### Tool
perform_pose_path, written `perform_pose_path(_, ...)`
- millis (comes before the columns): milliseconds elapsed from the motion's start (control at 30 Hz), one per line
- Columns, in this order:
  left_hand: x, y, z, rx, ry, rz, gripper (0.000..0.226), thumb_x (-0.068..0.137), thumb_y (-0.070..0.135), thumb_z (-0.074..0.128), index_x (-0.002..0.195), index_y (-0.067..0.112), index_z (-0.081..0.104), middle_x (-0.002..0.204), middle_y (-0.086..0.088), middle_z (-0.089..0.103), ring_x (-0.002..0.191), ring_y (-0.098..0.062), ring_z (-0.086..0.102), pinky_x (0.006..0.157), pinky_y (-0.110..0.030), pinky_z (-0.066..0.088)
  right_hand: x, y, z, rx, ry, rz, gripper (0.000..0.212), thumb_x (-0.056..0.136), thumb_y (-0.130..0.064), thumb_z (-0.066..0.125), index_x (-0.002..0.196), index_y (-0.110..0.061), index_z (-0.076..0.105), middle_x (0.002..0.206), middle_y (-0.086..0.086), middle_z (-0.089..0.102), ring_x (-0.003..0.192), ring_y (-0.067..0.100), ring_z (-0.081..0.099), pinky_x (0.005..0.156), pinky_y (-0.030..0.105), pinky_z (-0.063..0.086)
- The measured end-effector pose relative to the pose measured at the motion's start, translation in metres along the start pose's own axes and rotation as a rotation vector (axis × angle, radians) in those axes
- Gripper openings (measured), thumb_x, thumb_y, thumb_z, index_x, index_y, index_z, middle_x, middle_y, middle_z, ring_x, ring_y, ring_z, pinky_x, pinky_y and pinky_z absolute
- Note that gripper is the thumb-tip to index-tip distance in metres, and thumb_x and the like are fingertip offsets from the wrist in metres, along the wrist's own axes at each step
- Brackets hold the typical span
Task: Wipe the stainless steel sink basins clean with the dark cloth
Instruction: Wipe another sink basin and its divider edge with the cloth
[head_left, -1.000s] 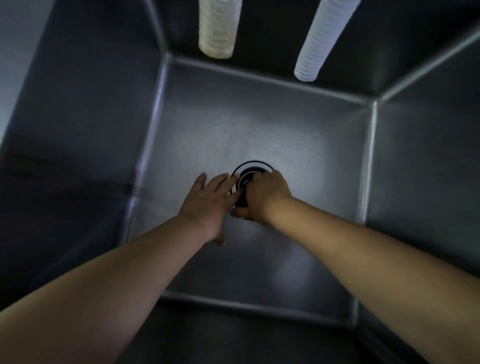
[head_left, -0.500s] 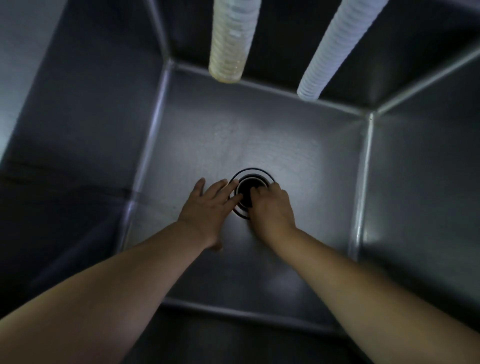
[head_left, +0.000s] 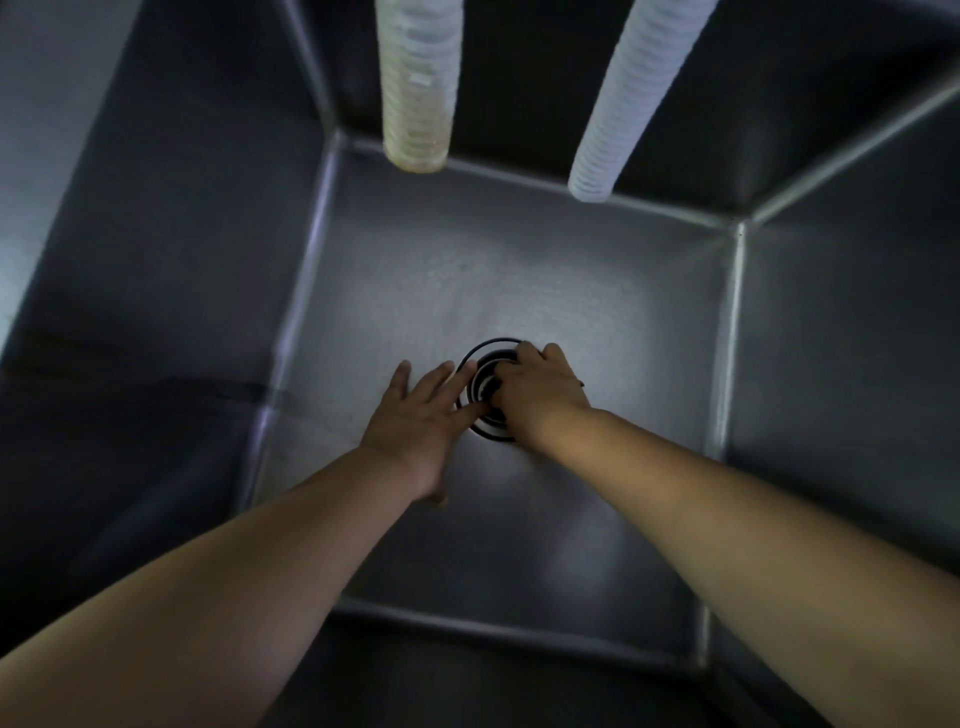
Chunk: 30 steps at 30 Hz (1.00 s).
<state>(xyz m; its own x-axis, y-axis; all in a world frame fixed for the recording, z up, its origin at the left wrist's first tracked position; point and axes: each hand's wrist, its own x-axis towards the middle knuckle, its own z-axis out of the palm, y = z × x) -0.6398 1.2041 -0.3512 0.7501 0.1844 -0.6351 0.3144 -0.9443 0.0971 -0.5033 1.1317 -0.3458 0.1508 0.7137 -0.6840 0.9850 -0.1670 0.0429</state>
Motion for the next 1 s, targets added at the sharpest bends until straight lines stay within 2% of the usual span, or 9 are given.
perform_pose_path(100, 0.000, 0.001, 0.000, 0.008, -0.001, 0.000, 0.123, 0.060, 0.052, 0.080, 0.148, 0.037, -0.005, 0.154, -0.001, -0.029, 0.143, -0.022, -0.021, 0.112, -0.050, -0.016, -0.005, 0.001, 0.004, -0.119, 0.107, -0.057, 0.027, 0.091, -0.033, 0.055, 0.117, -0.029, 0.062, 0.127, -0.008, 0.050, 0.125, 0.023, 0.029, 0.098, 0.033, 0.024)
perform_pose_path(267, 0.002, 0.001, -0.002, 0.033, -0.024, -0.003, 0.123, 0.061, 0.052, 0.080, 0.148, 0.038, -0.005, 0.153, -0.002, -0.030, 0.142, -0.023, -0.022, 0.111, -0.052, -0.016, -0.018, 0.004, 0.024, -0.294, 0.277, -0.114, 0.036, 0.096, -0.026, 0.042, 0.131, -0.024, 0.050, 0.133, -0.006, 0.046, 0.125, 0.021, 0.038, 0.097, 0.034, 0.035)
perform_pose_path(467, 0.002, 0.001, -0.002, 0.032, -0.032, -0.009, 0.123, 0.060, 0.051, 0.080, 0.148, 0.037, -0.004, 0.153, -0.002, -0.029, 0.142, -0.023, -0.022, 0.112, -0.053, -0.015, -0.004, -0.009, 0.023, -0.385, 0.156, -0.039, 0.043, 0.094, -0.033, 0.047, 0.134, -0.019, 0.046, 0.137, 0.003, 0.042, 0.128, 0.026, 0.028, 0.099, 0.038, 0.030)
perform_pose_path(633, 0.000, -0.002, 0.001, 0.045, -0.013, -0.004, 0.124, 0.062, 0.055, 0.076, 0.148, 0.033, -0.009, 0.152, -0.001, -0.032, 0.142, -0.021, -0.023, 0.113, -0.050, -0.016, -0.004, -0.019, 0.020, -0.186, 0.114, 0.036, 0.034, 0.097, -0.028, 0.040, 0.126, -0.016, 0.053, 0.125, 0.005, 0.052, 0.121, 0.028, 0.035, 0.092, 0.037, 0.035)
perform_pose_path(800, 0.000, -0.005, 0.001, 0.032, -0.007, 0.017, 0.125, 0.061, 0.057, 0.076, 0.148, 0.031, -0.010, 0.153, 0.000, -0.031, 0.142, -0.020, -0.023, 0.114, -0.051, -0.014, 0.001, -0.024, 0.019, 0.044, 0.101, 0.092, 0.029, 0.096, -0.025, 0.041, 0.117, -0.014, 0.057, 0.121, 0.007, 0.055, 0.117, 0.028, 0.040, 0.078, 0.031, 0.036)
perform_pose_path(933, 0.000, -0.005, 0.002, 0.027, -0.001, 0.021, 0.126, 0.059, 0.057, 0.076, 0.148, 0.032, -0.011, 0.152, 0.000, -0.031, 0.142, -0.020, -0.023, 0.114, -0.052, -0.011, 0.002, -0.025, 0.013, 0.229, 0.056, 0.191, 0.028, 0.094, -0.026, 0.047, 0.116, -0.012, 0.058, 0.120, 0.007, 0.057, 0.118, 0.025, 0.041, 0.077, 0.031, 0.040)
perform_pose_path(1000, 0.000, -0.006, 0.002, 0.029, -0.004, 0.023, 0.127, 0.060, 0.057, 0.076, 0.148, 0.031, -0.012, 0.152, 0.000, -0.032, 0.142, -0.020, -0.023, 0.114, -0.052, -0.011, 0.002, -0.024, 0.005, 0.345, 0.011, 0.244, 0.026, 0.094, -0.026, 0.047, 0.113, -0.012, 0.058, 0.117, 0.007, 0.059, 0.114, 0.023, 0.048, 0.078, 0.031, 0.043)
